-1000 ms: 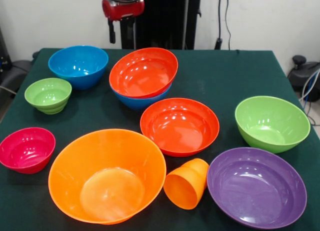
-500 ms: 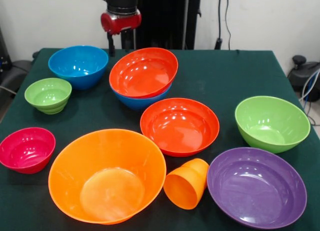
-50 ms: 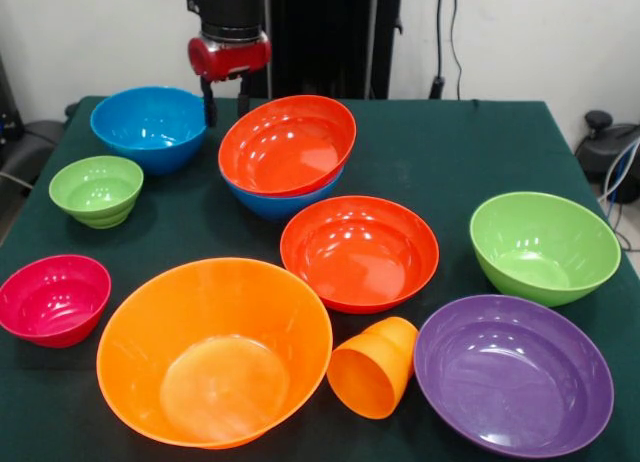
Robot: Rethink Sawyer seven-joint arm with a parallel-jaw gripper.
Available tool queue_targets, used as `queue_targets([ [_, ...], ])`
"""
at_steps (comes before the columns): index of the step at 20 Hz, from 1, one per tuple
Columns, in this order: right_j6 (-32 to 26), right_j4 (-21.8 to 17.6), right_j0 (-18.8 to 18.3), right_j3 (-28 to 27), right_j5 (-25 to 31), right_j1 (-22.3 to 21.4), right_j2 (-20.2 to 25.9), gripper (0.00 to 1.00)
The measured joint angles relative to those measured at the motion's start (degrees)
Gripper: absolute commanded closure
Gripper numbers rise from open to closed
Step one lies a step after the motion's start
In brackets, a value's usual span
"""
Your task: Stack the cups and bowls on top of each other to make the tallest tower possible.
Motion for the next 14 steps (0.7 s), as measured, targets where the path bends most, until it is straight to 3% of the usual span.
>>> queue_targets([
  [14, 0.0, 4.8, -3.4, -1.2, 0.1, 0.0, 0.2, 0.00],
])
